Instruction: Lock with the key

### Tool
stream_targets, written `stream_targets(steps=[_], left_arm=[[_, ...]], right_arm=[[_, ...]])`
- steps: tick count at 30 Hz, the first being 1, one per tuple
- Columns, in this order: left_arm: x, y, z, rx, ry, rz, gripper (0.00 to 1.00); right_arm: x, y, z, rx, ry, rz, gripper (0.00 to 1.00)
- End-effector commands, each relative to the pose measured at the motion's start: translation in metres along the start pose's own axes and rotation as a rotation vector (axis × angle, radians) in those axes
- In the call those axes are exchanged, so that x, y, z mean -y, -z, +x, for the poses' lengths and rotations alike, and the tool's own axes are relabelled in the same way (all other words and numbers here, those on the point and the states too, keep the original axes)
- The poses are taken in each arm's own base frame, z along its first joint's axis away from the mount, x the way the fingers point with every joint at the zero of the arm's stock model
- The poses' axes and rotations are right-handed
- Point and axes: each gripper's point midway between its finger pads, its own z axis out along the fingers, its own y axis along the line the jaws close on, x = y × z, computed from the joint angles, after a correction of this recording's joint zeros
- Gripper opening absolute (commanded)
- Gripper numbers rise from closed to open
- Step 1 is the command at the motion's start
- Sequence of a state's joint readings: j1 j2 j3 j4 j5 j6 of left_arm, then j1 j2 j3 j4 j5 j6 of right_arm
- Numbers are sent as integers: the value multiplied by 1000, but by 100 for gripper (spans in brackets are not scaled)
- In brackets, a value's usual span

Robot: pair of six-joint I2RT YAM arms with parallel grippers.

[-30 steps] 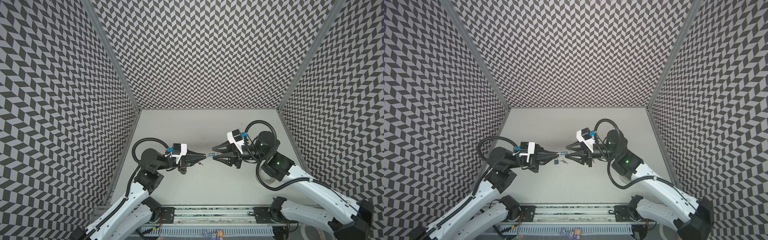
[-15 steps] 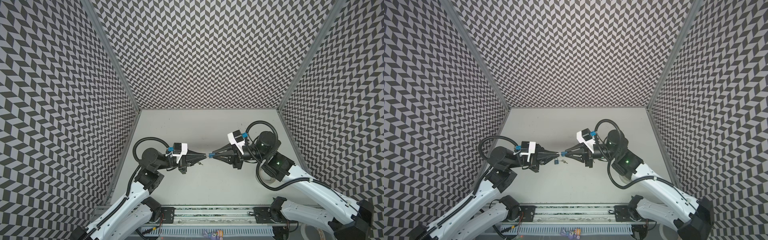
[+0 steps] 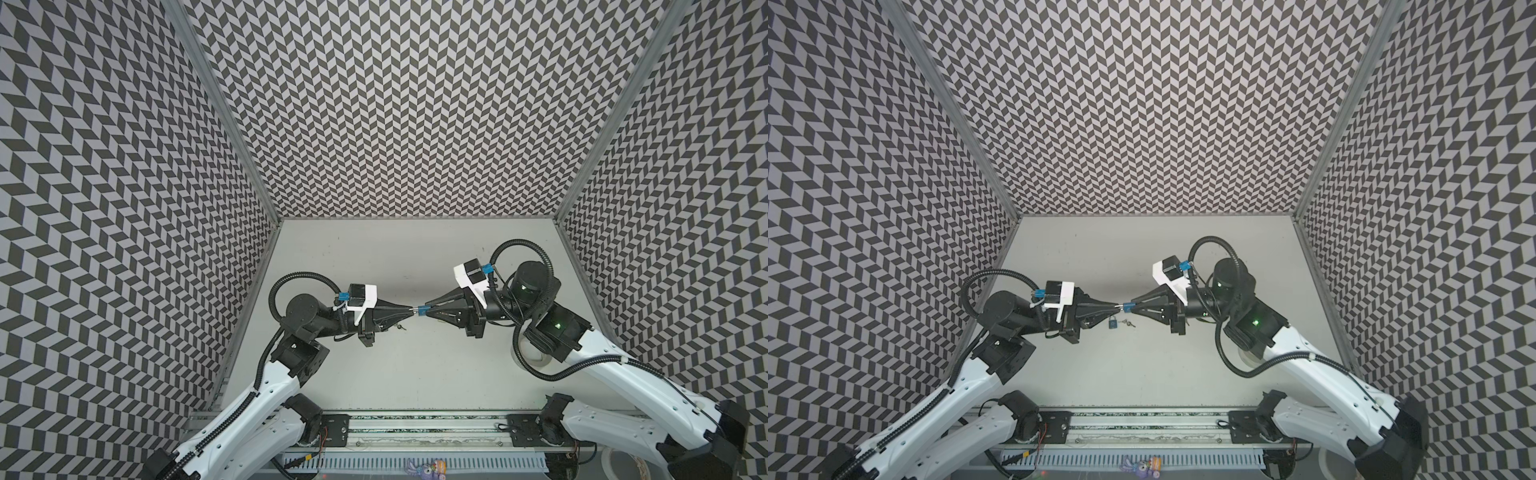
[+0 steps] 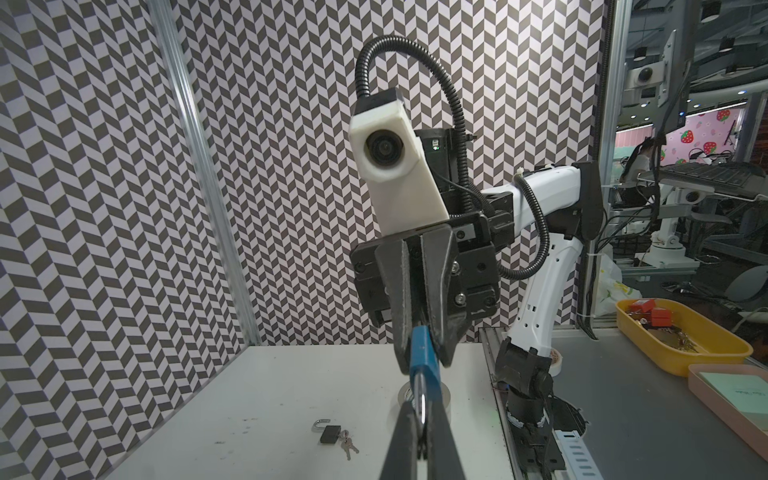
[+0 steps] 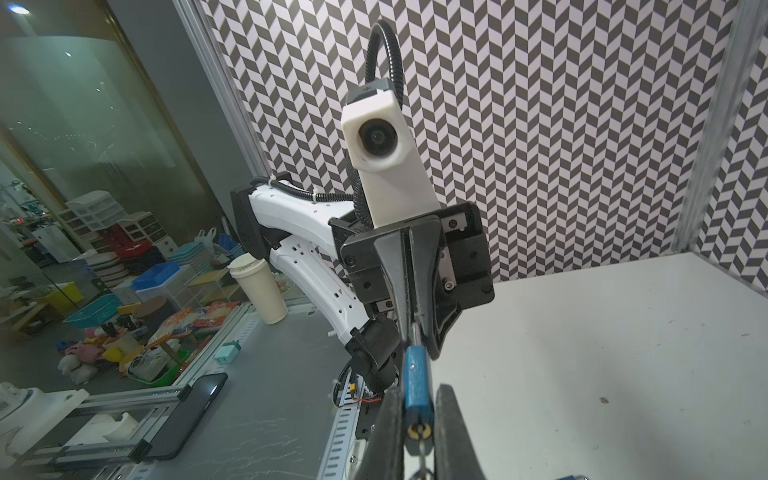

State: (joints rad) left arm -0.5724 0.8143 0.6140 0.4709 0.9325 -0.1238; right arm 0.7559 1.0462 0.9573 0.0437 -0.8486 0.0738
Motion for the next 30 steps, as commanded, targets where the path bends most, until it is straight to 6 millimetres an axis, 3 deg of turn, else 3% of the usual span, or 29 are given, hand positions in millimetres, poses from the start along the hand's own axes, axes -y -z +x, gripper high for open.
stream_targets(steps=[1, 6, 16, 24, 28, 30], left_arm=[[18, -15, -4, 7, -5, 96, 0], [23, -19, -1, 11, -2, 102, 0], [9, 9, -24, 36, -66, 3, 0], [9, 8, -19, -21, -61, 28, 0], [11, 6, -16, -32, -54, 43, 0], [10, 6, -15, -36, -53, 40, 0]], right_arm=[[0, -19, 3, -27, 26, -16, 0], [-3, -14, -11, 36, 59, 3, 0], [-2, 8, -5, -21, 104, 103, 0], [2, 10, 3, -87, 104, 120, 0], [-2, 8, -3, -67, 115, 93, 32], [-3, 6, -4, -66, 115, 80, 43]])
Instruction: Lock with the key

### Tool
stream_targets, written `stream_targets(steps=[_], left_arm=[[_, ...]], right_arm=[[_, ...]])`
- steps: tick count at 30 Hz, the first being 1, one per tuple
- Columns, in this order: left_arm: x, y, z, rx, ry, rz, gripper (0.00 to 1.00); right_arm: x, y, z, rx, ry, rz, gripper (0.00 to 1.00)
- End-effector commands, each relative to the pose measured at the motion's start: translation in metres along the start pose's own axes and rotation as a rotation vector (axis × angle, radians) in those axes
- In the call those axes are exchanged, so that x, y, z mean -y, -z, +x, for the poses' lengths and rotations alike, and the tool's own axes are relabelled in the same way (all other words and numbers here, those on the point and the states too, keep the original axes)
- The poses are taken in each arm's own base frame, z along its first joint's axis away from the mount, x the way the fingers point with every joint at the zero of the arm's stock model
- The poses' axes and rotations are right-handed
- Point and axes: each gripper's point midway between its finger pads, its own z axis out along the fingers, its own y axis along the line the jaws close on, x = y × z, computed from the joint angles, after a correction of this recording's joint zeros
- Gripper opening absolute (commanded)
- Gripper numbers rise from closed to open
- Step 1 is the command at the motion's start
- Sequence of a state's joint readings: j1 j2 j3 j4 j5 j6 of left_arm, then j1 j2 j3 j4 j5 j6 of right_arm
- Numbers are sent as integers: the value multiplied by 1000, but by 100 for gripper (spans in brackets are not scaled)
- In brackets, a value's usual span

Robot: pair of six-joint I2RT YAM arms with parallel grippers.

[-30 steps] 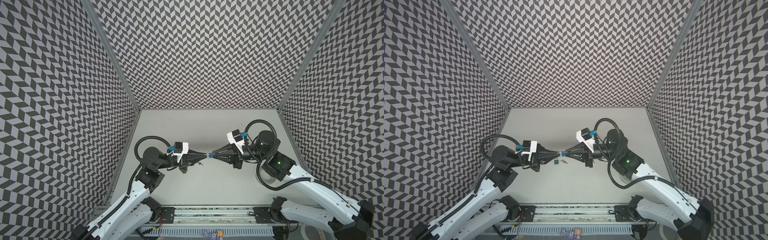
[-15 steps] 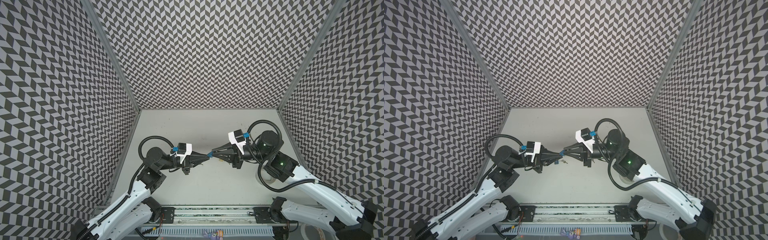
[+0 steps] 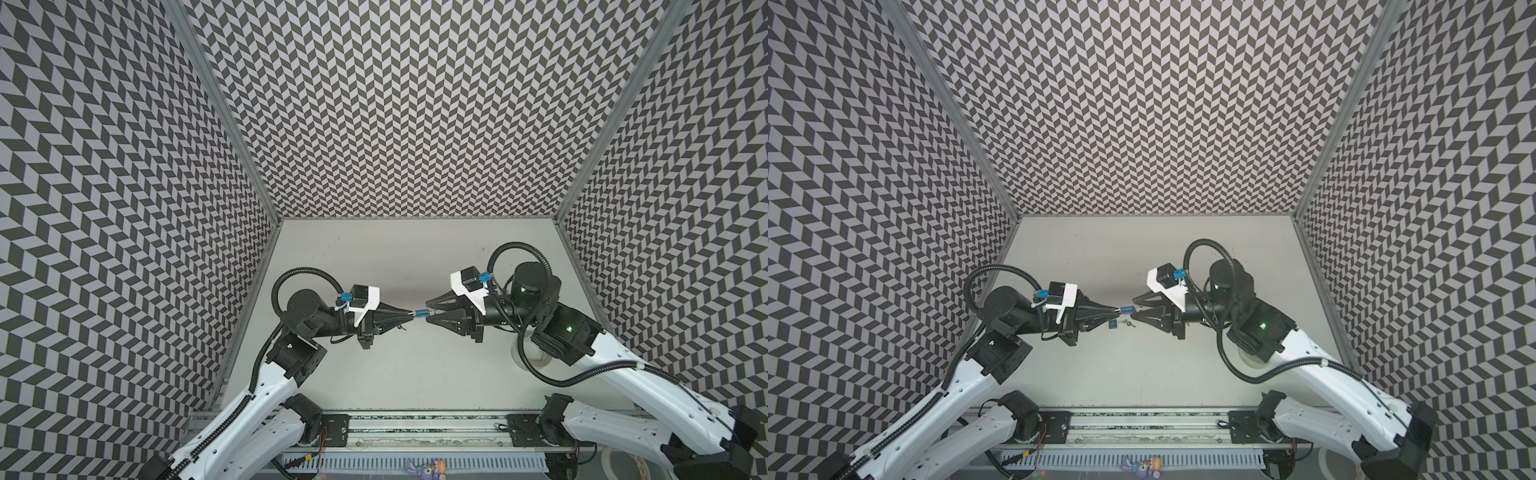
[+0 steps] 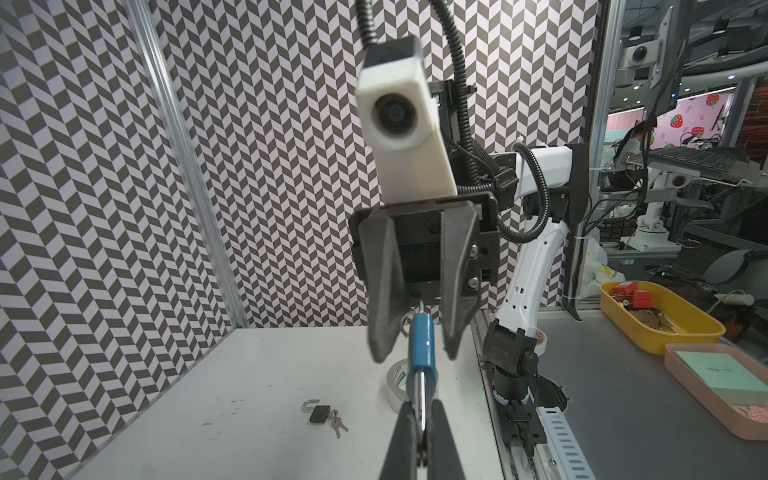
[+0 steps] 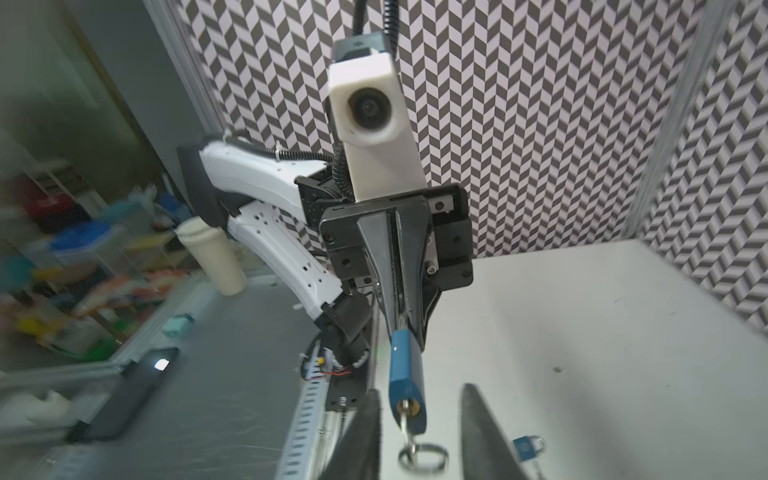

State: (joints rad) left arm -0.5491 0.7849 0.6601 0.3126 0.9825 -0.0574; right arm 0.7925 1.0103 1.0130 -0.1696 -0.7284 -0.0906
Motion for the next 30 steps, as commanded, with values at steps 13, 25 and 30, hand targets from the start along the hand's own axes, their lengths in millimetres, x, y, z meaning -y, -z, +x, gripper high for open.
stream_targets(steps=[13, 25, 30], left_arm=[[-1, -3, -7, -22, -24, 13, 0], [-1, -6, -6, -34, -8, 21, 0], [2, -6, -6, -36, 1, 36, 0]], right_arm=[[-2, -1, -17, 53, 38, -28, 54], [-2, -3, -14, 48, 35, -39, 26], [-4, -1, -15, 50, 50, -38, 12]])
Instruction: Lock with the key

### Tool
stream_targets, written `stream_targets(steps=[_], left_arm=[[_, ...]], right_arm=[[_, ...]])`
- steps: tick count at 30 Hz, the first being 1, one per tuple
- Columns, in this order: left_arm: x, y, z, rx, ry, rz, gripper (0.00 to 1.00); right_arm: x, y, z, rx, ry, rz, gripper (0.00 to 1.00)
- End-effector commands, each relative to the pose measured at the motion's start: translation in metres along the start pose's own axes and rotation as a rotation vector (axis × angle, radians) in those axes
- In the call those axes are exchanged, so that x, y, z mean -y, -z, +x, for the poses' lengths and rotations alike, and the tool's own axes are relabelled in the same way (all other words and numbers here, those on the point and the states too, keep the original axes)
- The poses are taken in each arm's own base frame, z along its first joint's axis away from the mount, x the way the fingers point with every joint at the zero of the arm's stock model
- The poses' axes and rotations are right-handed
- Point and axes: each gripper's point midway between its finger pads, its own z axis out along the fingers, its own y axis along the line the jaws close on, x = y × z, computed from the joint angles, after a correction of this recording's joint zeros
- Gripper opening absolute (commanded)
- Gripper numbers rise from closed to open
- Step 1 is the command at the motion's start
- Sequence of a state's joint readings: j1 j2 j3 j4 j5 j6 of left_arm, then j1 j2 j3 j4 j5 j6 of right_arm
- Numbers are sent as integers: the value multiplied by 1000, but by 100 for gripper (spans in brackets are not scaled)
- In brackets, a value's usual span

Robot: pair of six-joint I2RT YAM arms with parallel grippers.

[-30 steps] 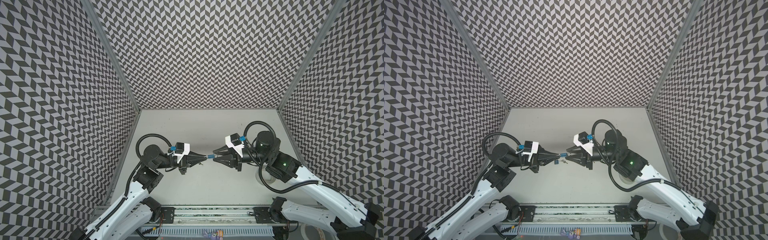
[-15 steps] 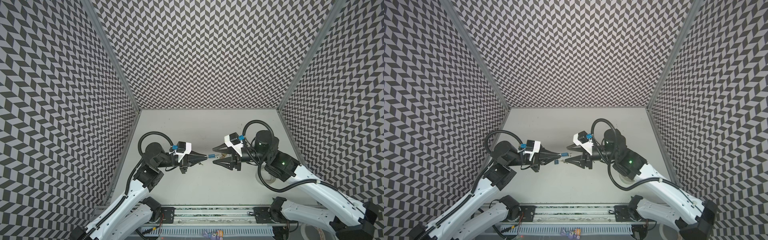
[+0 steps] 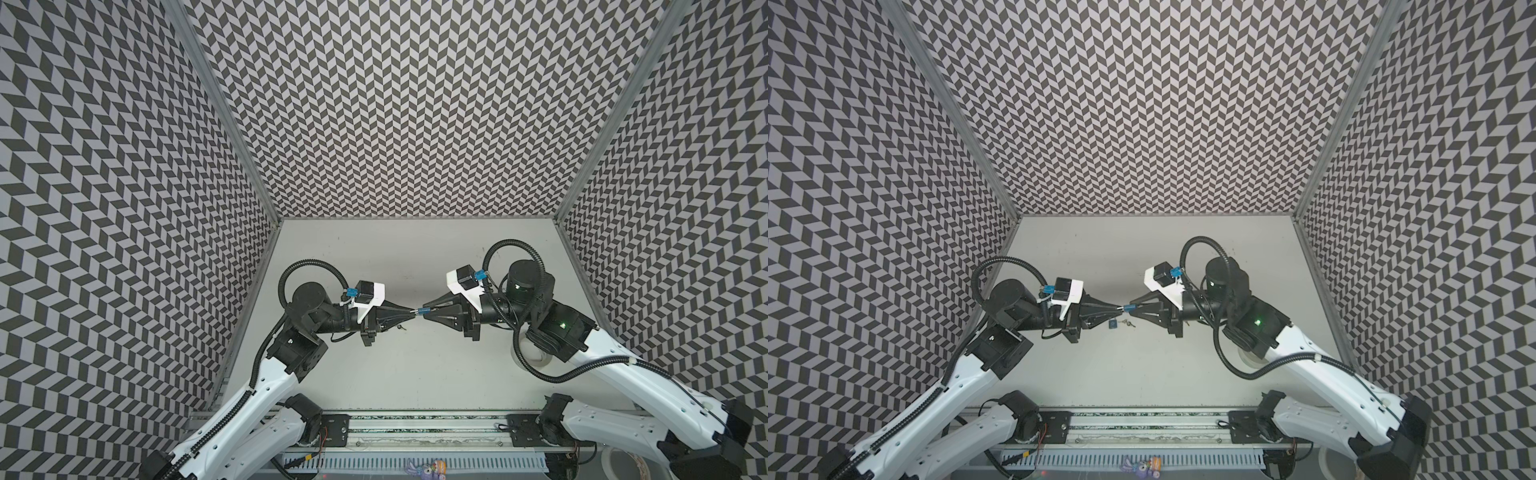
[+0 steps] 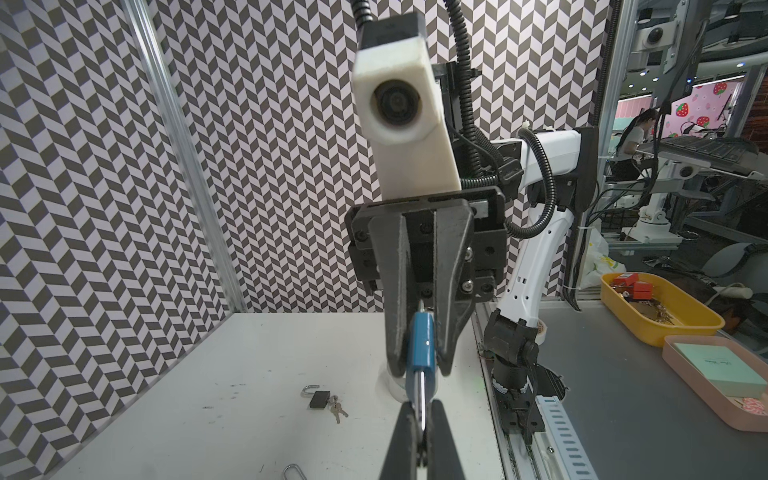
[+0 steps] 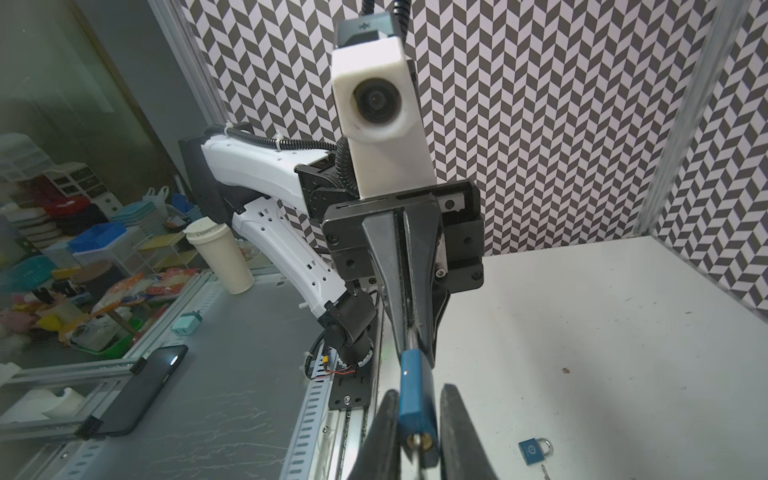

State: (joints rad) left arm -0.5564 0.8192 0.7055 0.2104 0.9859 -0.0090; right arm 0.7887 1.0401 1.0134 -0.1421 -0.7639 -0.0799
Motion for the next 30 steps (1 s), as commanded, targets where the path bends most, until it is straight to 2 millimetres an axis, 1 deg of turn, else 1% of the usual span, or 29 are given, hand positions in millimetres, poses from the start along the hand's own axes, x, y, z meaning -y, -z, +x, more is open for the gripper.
stream_targets(steps=[1, 3, 9, 12, 16, 20, 24, 26, 30], left_arm=[[6, 0, -13, 12, -27, 28, 0], [8, 0, -14, 14, -29, 38, 0], [19, -1, -22, 18, -20, 114, 0], [19, -2, -21, 13, -11, 126, 0], [19, -4, -21, 9, 0, 142, 0], [23, -8, -21, 8, 5, 167, 0], [33, -22, -18, 11, 20, 217, 0], [35, -25, -17, 13, 25, 221, 0], [31, -23, -17, 21, 18, 188, 0]], right_arm=[[-5, 5, -16, 46, 68, -8, 8], [-5, 4, -13, 35, 71, -7, 0], [4, 5, -1, -34, 127, 42, 0], [5, 5, 0, -52, 153, 45, 0], [12, 1, 5, -87, 155, 59, 0], [17, -8, 12, -107, 135, 50, 0], [15, -23, 23, -115, 110, -13, 0], [14, -23, 22, -100, 109, -19, 0], [13, -18, 18, -76, 113, 7, 0]])
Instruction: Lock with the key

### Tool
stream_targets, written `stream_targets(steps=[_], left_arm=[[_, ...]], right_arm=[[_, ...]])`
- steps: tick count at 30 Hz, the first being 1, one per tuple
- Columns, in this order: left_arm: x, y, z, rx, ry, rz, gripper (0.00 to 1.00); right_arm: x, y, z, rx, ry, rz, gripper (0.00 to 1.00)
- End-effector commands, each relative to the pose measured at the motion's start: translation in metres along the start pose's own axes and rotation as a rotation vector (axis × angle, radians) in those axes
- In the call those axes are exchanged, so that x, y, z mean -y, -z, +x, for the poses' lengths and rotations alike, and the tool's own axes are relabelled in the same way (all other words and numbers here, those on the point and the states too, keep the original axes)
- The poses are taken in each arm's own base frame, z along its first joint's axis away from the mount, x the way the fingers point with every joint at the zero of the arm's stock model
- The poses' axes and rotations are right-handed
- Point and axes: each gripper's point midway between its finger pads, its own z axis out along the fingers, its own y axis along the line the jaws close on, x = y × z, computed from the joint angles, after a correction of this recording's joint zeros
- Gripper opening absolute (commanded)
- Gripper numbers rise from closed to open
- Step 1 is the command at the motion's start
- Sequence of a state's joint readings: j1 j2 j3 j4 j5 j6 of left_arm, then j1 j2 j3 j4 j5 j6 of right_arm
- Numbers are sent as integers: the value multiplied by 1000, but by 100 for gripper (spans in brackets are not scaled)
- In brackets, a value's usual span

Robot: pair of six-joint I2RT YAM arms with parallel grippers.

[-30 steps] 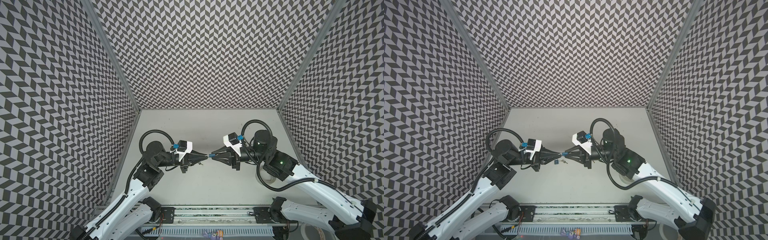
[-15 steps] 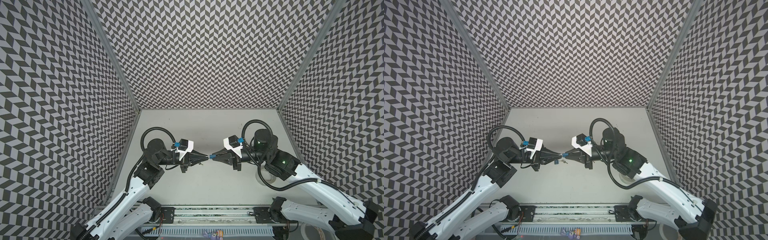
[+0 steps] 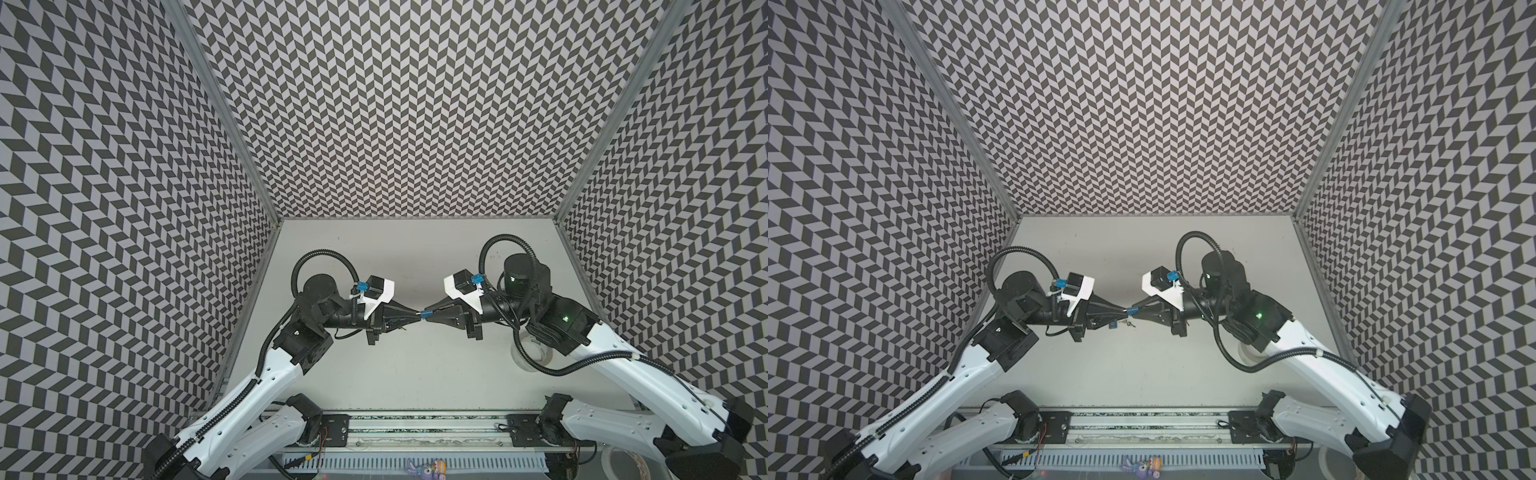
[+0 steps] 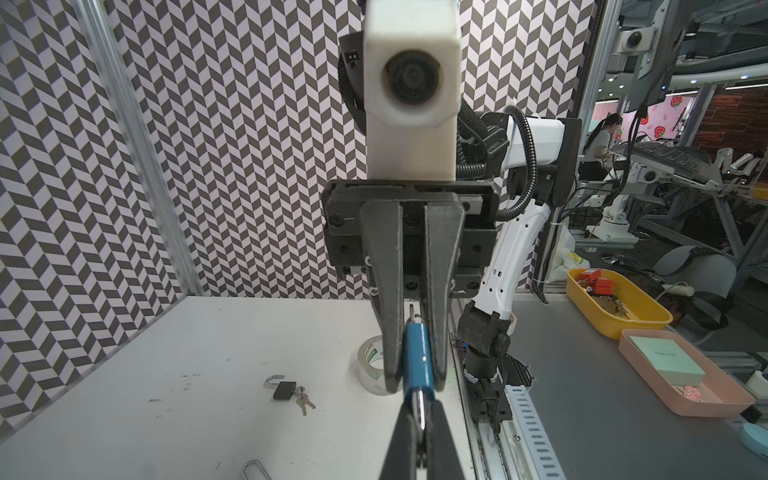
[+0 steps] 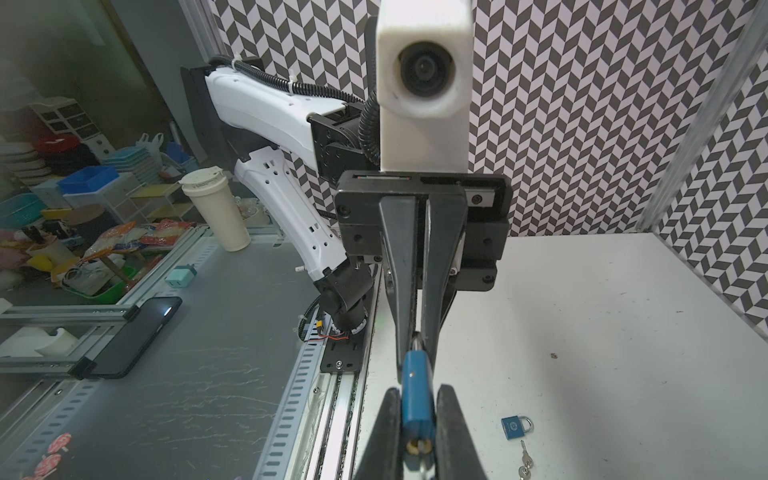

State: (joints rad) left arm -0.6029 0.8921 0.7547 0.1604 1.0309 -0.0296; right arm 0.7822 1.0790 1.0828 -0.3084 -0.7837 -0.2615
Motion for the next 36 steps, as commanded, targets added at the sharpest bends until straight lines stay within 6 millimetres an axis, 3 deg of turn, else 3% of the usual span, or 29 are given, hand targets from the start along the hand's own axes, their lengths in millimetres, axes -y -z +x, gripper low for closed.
stream_targets(steps=[1, 4, 7, 10, 17, 28, 36], left_arm=[[23, -9, -22, 49, -73, 93, 0], [10, 1, -21, 30, -82, 25, 0], [-10, 18, -20, 8, -86, -75, 0], [-23, 24, -13, -51, -90, -157, 0], [-19, 25, -6, -83, -92, -148, 0], [-10, 12, -1, -102, -85, -70, 0], [-7, 1, -1, -109, -94, -55, 0]], right_arm=[[13, -14, 5, 17, 26, 42, 0], [13, -1, -1, 36, 32, 77, 2], [12, 20, -13, 81, 38, 119, 29], [15, 39, -20, 138, 17, 178, 47], [14, 40, -8, 165, -61, 168, 48], [-6, 34, -19, 218, -47, 8, 47], [-1, 30, -3, 162, -71, 28, 44]])
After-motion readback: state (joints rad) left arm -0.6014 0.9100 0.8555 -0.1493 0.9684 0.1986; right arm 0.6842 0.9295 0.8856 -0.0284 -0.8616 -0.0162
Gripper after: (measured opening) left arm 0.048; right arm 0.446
